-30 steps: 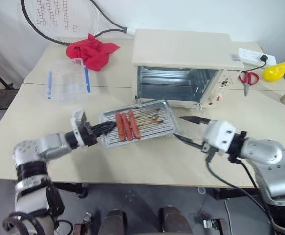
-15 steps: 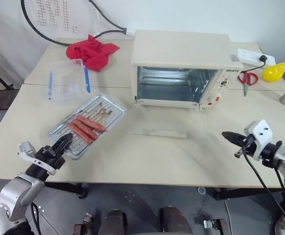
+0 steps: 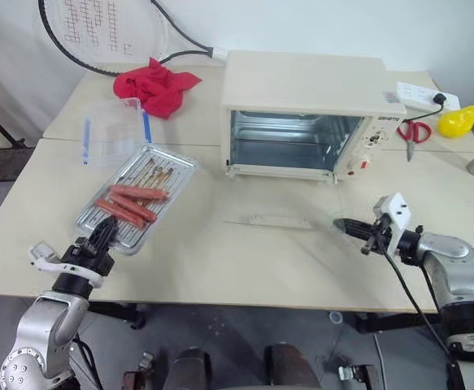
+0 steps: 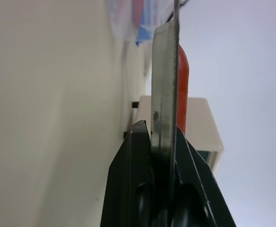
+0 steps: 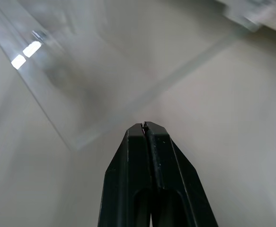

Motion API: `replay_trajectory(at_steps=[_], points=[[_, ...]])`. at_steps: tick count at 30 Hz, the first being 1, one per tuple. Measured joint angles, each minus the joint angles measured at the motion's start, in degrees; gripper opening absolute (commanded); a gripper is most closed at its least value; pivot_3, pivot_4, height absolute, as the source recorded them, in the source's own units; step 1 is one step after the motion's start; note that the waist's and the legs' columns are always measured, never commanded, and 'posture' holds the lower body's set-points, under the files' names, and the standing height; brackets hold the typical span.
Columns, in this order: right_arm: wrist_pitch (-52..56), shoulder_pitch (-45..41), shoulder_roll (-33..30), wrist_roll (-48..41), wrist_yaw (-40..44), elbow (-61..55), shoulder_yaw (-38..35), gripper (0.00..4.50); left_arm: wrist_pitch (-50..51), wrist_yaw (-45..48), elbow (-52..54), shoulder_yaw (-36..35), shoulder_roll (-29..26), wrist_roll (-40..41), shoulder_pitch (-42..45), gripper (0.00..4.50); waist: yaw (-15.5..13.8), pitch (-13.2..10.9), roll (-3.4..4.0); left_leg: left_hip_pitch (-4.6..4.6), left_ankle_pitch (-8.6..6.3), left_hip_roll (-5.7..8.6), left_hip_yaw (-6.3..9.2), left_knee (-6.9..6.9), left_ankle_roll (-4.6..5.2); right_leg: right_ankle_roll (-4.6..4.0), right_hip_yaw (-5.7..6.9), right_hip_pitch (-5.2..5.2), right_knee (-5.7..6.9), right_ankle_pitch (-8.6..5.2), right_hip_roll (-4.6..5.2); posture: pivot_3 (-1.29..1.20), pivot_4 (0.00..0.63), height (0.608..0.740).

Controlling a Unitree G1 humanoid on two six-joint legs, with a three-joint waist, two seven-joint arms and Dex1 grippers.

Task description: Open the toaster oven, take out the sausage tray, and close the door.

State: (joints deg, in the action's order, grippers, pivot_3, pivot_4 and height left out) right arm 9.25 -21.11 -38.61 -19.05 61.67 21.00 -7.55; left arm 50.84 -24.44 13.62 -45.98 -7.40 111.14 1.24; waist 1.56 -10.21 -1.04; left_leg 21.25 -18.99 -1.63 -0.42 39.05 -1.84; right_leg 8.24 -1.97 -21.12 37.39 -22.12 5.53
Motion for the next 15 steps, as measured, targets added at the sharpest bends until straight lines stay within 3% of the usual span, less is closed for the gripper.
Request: replay_trajectory(at_steps=[9, 15], points=[[10.16, -0.46, 1.05, -11.71, -2.84, -8.12, -7.94, 0.04, -0.68, -0.04, 0.0, -0.01, -0.16, 0.0, 0.33, 0.0, -0.01, 0.0, 0.0, 0.04, -0.04, -0.03, 0.03, -0.02, -0.02, 0.0, 0.03, 0.0, -0.07, 0.0, -0.02, 0.0, 0.15, 0.74], [15.94, -7.18, 3.35, -18.92, -9.06, -12.72, -12.33, 0.04, -0.52, -0.08, 0.0, 0.09, -0.19, 0.02, 0.71, 0.0, 0.04, 0.0, 0.0, 0.05, -0.06, -0.04, 0.04, -0.05, -0.03, 0.0, 0.04, -0.01, -0.11, 0.0, -0.04, 0.0, 0.15, 0.74]])
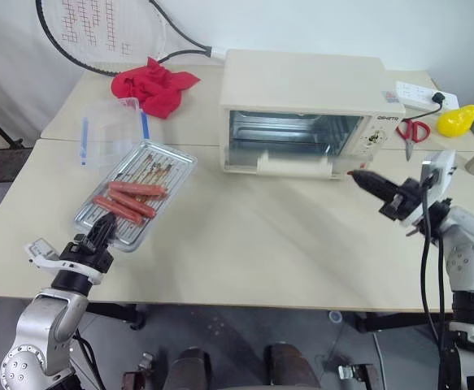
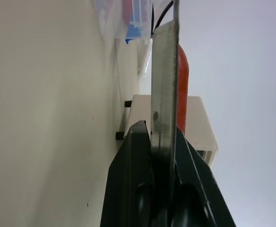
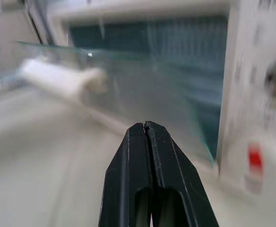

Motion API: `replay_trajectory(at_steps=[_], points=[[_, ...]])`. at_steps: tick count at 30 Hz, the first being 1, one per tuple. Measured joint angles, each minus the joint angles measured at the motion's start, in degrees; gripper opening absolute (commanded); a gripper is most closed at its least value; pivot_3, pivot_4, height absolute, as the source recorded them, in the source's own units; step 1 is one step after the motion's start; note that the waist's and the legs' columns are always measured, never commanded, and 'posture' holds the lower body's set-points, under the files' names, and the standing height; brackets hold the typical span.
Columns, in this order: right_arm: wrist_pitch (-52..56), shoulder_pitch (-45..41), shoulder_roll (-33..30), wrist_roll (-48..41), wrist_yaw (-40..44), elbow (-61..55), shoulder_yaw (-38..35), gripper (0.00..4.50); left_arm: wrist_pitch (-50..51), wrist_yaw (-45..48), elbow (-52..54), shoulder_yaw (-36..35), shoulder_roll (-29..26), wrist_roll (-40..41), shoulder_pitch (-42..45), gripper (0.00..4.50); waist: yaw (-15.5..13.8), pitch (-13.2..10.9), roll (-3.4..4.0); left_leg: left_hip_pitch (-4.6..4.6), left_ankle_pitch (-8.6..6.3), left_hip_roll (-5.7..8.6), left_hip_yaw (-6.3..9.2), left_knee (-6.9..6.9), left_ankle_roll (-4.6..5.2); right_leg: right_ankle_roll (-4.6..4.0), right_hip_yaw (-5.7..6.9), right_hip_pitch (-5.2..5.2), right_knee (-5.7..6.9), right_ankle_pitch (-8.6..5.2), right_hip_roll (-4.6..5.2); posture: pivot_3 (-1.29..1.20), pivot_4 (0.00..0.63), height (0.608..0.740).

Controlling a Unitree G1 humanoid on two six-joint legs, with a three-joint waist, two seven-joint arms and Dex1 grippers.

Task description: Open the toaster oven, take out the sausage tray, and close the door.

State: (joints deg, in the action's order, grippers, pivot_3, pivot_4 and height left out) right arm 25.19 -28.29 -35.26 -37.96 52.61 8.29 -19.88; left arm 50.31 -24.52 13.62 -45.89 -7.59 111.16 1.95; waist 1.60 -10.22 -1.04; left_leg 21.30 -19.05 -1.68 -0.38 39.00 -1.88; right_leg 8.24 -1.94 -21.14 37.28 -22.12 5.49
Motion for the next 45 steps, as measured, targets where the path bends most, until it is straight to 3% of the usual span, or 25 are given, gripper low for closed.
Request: replay_trajectory(at_steps=[9, 10, 12, 18, 22, 24, 27, 32, 37, 45], points=[[5.09, -3.71, 2.13, -5.45, -3.22, -4.58, -0.31, 0.04, 2.03, 0.03, 0.02, 0.32, -2.04, 0.01, -0.33, 0.0, -0.15, 0.0, 0.0, 0.22, -0.05, 0.05, 0.11, -0.07, 0.08, 0.0, 0.1, -0.1, -0.22, 0.01, 0.08, 0.0, 0.15, 0.74], [5.11, -2.51, 1.35, -5.26, -3.09, -6.61, 0.1, 0.21, 2.23, 0.23, 0.39, 0.69, -2.01, 0.01, -0.8, 0.0, -0.2, 0.0, 0.0, 0.26, -0.05, 0.05, 0.13, -0.09, 0.08, 0.01, 0.11, -0.11, -0.27, 0.01, 0.08, 0.0, 0.15, 0.74], [5.43, 0.29, -0.05, -5.26, -2.99, -10.91, 0.51, 0.61, 3.18, 0.97, 1.82, 1.69, -2.03, 0.01, -2.9, 0.0, -0.18, 0.0, 0.0, 0.26, -0.1, 0.04, 0.12, -0.15, 0.09, 0.0, 0.11, -0.1, -0.35, 0.01, 0.08, 0.0, 0.15, 0.74], [5.18, 10.82, -5.08, -4.73, -1.01, -22.4, -0.18, 2.45, 7.48, 5.57, 2.03, 5.84, -6.5, 0.0, -5.12, 0.0, -0.33, 0.0, 0.0, 0.25, -0.1, 0.03, 0.13, -0.18, 0.08, 0.0, 0.11, -0.08, -0.38, 0.01, 0.03, 0.0, 0.15, 0.74], [0.69, 20.25, -7.05, -2.27, 2.02, -26.64, -2.92, 3.77, 11.76, 9.66, -0.16, 10.18, -12.8, 0.05, -4.01, 0.0, -0.48, -0.01, 0.0, 0.05, -0.1, 0.12, 0.19, -0.19, 0.07, 0.0, 0.11, 0.23, -0.49, 0.01, -0.01, 0.0, 0.15, 0.74], [-2.31, 26.49, -7.44, -1.14, 4.71, -27.65, -5.95, 4.42, 16.22, 12.08, -3.47, 14.02, -19.27, 0.05, -2.59, 0.0, -0.89, -0.03, 0.04, -0.12, -0.1, 0.12, 0.28, -0.32, 0.05, -0.05, 0.11, 0.47, -0.75, 0.04, -0.08, 0.0, 0.15, 0.74], [-3.84, 36.66, -8.91, -0.42, 8.14, -29.55, -11.4, 4.47, 21.36, 13.97, -10.9, 21.71, -24.84, 0.03, 6.15, 0.0, -1.83, -0.13, 0.23, -0.13, -0.07, 0.21, 0.38, -0.46, 0.04, 0.0, 0.16, 0.55, -0.86, 0.08, 0.03, 0.0, 0.15, 0.74], [-6.26, 47.24, -7.36, -0.27, 9.27, -33.61, -17.02, 4.47, 26.35, 15.19, -21.72, 31.9, -26.71, 0.04, 19.17, 0.0, -1.34, -0.12, 0.21, -0.17, -0.01, 0.53, 0.31, -0.77, 0.06, 0.12, 0.09, 0.53, -1.12, 0.15, 0.04, 0.0, 0.15, 0.74], [-7.95, 59.81, -1.54, 0.07, 8.12, -40.92, -22.16, 4.47, 30.39, 15.38, -38.58, 42.53, -22.46, -2.88, 36.3, 0.0, -1.92, -0.12, 0.22, -0.07, 0.07, 0.61, 0.4, -0.91, -0.01, 0.13, 0.2, 0.46, -1.2, 0.15, 0.05, 0.0, 0.15, 0.74], [-8.87, 68.22, 3.29, -1.91, 4.45, -48.42, -26.66, 4.47, 34.17, 18.8, -49.23, 46.54, -14.74, -19.09, 45.04, 0.0, -1.52, -0.14, 0.17, -0.1, 0.11, 0.64, 0.29, -0.97, -0.07, 0.28, 0.1, 0.45, -1.31, 0.22, 0.07, 0.0, 0.15, 0.74]])
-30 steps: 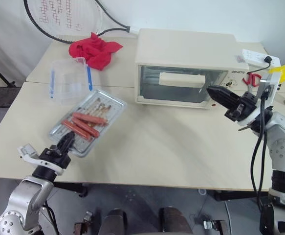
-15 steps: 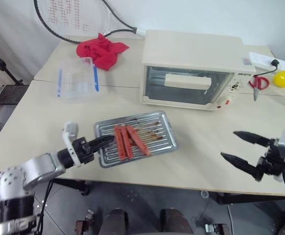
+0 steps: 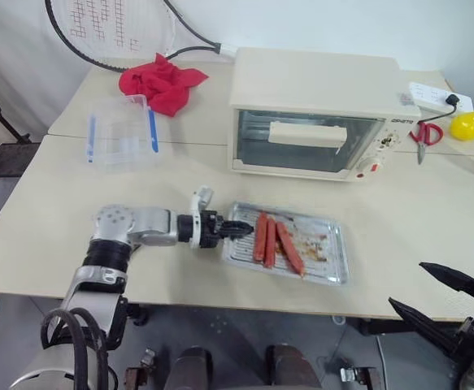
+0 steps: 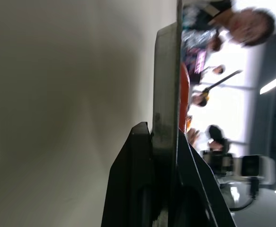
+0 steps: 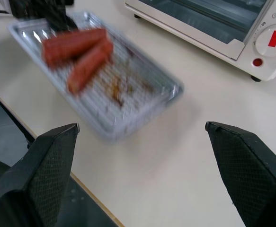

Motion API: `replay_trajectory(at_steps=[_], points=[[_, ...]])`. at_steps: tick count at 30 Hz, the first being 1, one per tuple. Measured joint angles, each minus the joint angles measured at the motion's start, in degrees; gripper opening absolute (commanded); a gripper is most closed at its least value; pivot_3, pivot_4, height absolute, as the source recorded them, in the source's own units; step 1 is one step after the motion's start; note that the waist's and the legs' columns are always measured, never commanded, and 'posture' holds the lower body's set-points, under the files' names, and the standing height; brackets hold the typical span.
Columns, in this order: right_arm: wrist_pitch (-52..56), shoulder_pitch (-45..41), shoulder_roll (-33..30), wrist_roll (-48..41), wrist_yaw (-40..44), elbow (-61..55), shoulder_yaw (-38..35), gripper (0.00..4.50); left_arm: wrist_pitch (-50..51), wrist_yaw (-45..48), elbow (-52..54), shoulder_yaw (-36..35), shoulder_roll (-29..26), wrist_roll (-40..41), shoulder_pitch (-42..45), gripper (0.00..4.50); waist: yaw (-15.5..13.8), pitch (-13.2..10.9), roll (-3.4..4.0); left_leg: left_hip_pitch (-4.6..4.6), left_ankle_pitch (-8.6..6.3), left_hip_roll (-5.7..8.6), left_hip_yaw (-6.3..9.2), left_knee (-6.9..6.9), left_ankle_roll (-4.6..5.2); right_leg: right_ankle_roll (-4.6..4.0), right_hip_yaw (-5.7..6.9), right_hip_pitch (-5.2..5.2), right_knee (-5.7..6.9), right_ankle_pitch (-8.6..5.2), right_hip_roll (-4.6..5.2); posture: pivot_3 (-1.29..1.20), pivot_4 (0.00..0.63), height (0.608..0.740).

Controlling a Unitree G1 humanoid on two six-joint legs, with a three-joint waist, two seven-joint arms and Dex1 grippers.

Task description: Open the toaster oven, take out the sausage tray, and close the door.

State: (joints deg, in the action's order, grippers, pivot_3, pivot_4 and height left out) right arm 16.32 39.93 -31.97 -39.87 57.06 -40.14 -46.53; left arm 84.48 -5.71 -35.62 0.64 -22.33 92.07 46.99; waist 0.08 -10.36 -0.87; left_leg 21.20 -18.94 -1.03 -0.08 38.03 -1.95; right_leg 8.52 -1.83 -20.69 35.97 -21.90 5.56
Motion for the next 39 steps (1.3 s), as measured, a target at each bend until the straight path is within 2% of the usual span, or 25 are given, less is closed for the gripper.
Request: replay_trajectory(at_steps=[6, 13, 15, 17, 21, 23, 26, 28, 30, 31, 35, 39], points=[[-0.95, 3.2, 1.94, -0.96, -1.56, -2.35, -0.97, 4.47, 0.61, 3.23, -0.12, -1.97, 3.93, -9.83, 2.17, 0.0, -1.15, 0.0, 0.0, -0.04, 0.05, 0.11, 0.01, 0.05, -0.06, 0.15, -0.03, 0.11, -0.03, 0.08, 0.15, 0.0, 0.15, 0.74], [-1.41, 2.96, 1.31, -0.95, -2.29, -2.37, -0.4, 4.5, 0.27, 9.04, 7.74, -2.85, 5.07, -18.95, -1.37, 2.07, -1.37, 0.0, 0.0, 0.02, 0.06, 0.13, 0.0, -0.04, -0.08, 0.21, -0.03, 0.05, -0.08, 0.12, 0.19, 0.0, 0.15, 0.74], [-1.47, 2.21, 0.75, -0.94, -2.12, -2.15, 0.34, 4.5, -1.64, 15.71, 14.77, 0.53, 1.17, -22.42, -3.89, 2.66, -0.81, -0.01, -0.02, 0.01, 0.07, 0.06, -0.07, -0.1, -0.09, 0.21, -0.08, 0.0, -0.09, 0.11, 0.09, 0.0, 0.15, 0.74], [-1.65, 1.36, -0.2, -0.93, -1.56, -1.32, 0.85, 4.5, -5.0, 23.95, 22.07, 3.95, -5.44, -26.72, -6.08, 3.26, 0.04, 0.0, 0.0, -0.06, 0.1, 0.0, -0.12, -0.14, -0.14, 0.18, -0.09, 0.03, -0.09, 0.1, 0.02, 0.0, 0.15, 0.74], [-1.74, -1.63, -3.09, -0.83, 0.2, 2.27, 2.04, 4.5, -15.2, 39.67, 28.29, 6.92, -16.88, -35.08, -10.84, 4.46, 0.52, 0.03, 0.05, -0.21, 0.13, -0.04, -0.26, -0.12, -0.16, 0.08, -0.19, 0.1, -0.06, 0.15, 0.0, 0.0, 0.15, 0.74], [-1.74, -2.88, -4.5, -0.82, 1.55, 3.96, 3.02, 4.5, -21.63, 48.3, 29.63, 8.14, -22.84, -40.55, -13.21, 4.49, 0.47, 0.03, 0.05, -0.2, 0.15, -0.05, -0.24, -0.12, -0.14, 0.01, -0.17, 0.11, -0.1, 0.2, 0.01, 0.0, 0.15, 0.74], [-1.71, -5.89, -7.0, -0.81, 3.65, 6.17, 4.84, 4.5, -34.99, 59.28, 30.24, 7.65, -27.7, -47.46, -18.95, 4.49, 0.09, 0.01, 0.1, -0.12, 0.15, -0.02, -0.23, -0.14, -0.08, -0.02, -0.17, 0.09, -0.19, 0.22, 0.13, 0.0, 0.15, 0.74], [-1.58, -10.82, -11.27, -0.88, 6.08, 10.45, 6.05, 4.5, -55.45, 70.82, 27.52, 3.31, -32.25, -54.25, -27.86, 4.49, 1.31, 0.0, 0.09, -0.07, 0.13, -0.32, -0.48, -0.35, -0.04, -0.29, -0.09, -0.05, -0.5, 0.42, 0.15, 0.0, 0.15, 0.74], [-1.17, -14.04, -14.19, -1.06, 8.38, 14.07, 6.61, 4.5, -74.59, 77.57, 22.8, -1.04, -35.24, -60.84, -33.29, 4.49, 1.31, -0.01, 0.07, -0.05, 0.12, -0.58, -0.47, -0.5, -0.03, -0.31, 0.02, -0.04, -0.72, 0.43, 0.17, 0.0, 0.15, 0.74], [-1.16, -15.12, -15.06, -1.06, 9.27, 15.29, 7.01, 4.5, -80.16, 80.14, 20.83, -2.89, -35.85, -62.42, -34.57, 4.49, 1.22, 0.0, 0.08, -0.06, 0.12, -0.6, -0.48, -0.63, -0.02, -0.31, 0.03, -0.06, -0.79, 0.43, 0.16, 0.0, 0.15, 0.74], [-1.21, -19.79, -17.86, -0.94, 12.12, 18.2, 8.54, 4.5, -91.62, 82.85, 15.99, -8.24, -36.06, -65.51, -36.83, 4.49, -0.25, -0.05, 0.2, 0.19, 0.09, -0.59, -0.45, -0.69, 0.18, -0.33, 0.09, -0.35, -0.47, 0.42, 0.11, 0.0, 0.15, 0.74], [-2.09, -22.17, -18.82, 0.27, 14.09, 20.72, 9.39, 4.5, -91.47, 82.73, 15.18, -10.52, -34.93, -65.35, -34.51, 4.49, -1.21, -0.05, 0.19, 0.36, -0.1, -0.57, -0.68, -0.29, 0.56, -0.32, 0.1, -0.64, -0.03, 0.42, 0.08, 0.0, 0.15, 0.74]])
